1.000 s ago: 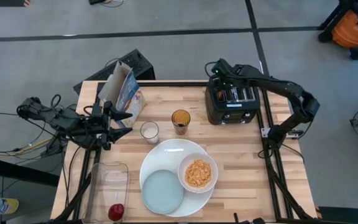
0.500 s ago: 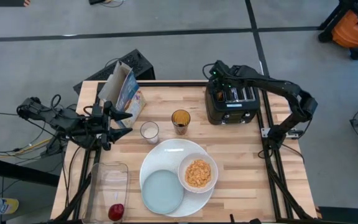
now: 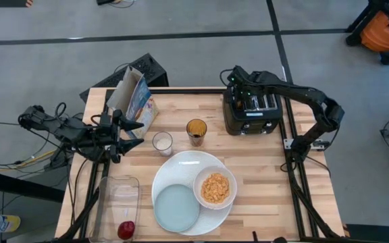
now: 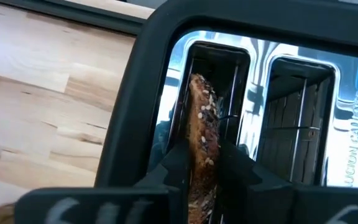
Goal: Arrange a breakfast setting
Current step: Put the toasted bread on the blue plate
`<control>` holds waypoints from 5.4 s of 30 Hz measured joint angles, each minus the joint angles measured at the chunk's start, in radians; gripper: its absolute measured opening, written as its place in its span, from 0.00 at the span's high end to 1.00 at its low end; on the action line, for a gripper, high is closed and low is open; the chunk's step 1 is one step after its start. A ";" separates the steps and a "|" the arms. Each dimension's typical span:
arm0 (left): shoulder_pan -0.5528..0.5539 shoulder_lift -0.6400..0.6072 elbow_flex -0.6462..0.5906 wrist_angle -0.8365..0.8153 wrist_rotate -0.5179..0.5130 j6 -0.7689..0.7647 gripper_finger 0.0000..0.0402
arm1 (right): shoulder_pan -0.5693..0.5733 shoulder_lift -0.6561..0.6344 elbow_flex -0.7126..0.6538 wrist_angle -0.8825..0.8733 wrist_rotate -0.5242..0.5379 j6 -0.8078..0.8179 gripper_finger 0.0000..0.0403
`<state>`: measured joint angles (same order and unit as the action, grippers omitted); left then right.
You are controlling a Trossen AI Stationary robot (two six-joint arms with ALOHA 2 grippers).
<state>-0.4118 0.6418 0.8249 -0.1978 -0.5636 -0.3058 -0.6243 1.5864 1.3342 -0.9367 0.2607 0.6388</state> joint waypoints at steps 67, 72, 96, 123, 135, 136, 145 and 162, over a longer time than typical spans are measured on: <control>0.000 0.183 0.000 0.267 0.140 -0.140 0.27 | 0.675 -0.421 -0.001 0.704 -0.055 -0.180 0.82; 0.000 0.199 0.000 0.266 0.140 -0.225 0.27 | 0.744 -0.324 0.000 0.848 -0.055 -0.180 0.82; -0.003 0.383 0.000 0.485 0.186 -0.395 0.27 | 0.860 -0.138 -0.001 1.095 -0.082 -0.131 0.82; -0.036 0.522 0.000 0.661 0.200 -0.481 0.28 | 0.935 -0.076 -0.001 1.133 -0.082 -0.079 0.82; -0.036 0.523 0.000 0.660 0.192 -0.488 0.56 | 0.934 -0.076 -0.001 1.115 -0.080 -0.063 0.82; -0.036 0.523 0.000 0.660 0.192 -0.488 0.59 | 0.931 -0.076 -0.001 1.114 -0.080 -0.063 0.82; -0.036 0.523 0.000 0.657 0.186 -0.483 0.80 | 0.929 -0.076 -0.001 1.111 -0.073 -0.050 0.82; -0.049 0.523 0.000 0.649 0.213 -0.511 0.83 | 0.930 -0.090 0.000 1.106 -0.080 -0.031 0.53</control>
<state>-0.4612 1.1645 0.8253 0.4507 -0.3504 -0.8163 0.3054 1.4966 1.3342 0.1692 0.1807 0.6075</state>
